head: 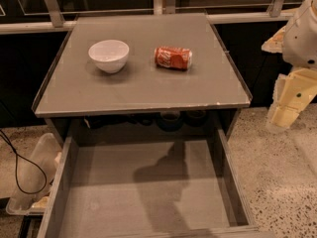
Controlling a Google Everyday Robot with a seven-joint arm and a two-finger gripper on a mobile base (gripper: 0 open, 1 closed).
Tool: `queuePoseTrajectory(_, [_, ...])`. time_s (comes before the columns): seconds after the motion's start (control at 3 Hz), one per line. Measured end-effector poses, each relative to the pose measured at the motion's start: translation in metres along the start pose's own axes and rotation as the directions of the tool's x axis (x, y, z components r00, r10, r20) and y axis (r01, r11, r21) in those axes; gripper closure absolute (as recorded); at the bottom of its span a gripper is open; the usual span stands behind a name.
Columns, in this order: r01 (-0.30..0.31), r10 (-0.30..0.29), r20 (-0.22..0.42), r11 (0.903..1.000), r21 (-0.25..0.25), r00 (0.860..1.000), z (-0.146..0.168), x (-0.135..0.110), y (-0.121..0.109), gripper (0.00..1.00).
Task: Place coke can into top drawer
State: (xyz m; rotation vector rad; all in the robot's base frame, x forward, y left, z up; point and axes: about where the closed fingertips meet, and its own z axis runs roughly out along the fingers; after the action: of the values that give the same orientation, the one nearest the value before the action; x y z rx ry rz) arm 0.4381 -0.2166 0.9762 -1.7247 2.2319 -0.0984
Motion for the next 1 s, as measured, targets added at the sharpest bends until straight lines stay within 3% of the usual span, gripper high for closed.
queuePoseTrajectory(0.33, [0.000,0.000,0.000,1.0000,0.000,1.000,0.000,0.000,0.000,0.00])
queuePoseTrajectory(0.67, [0.014,-0.015,0.026,0.9994,0.032,1.000,0.004,-0.015,-0.013,0.00])
queuePoseTrajectory(1.0, [0.003,-0.008,0.064,0.9970,0.078,0.998,0.020,-0.032,-0.048,0.00])
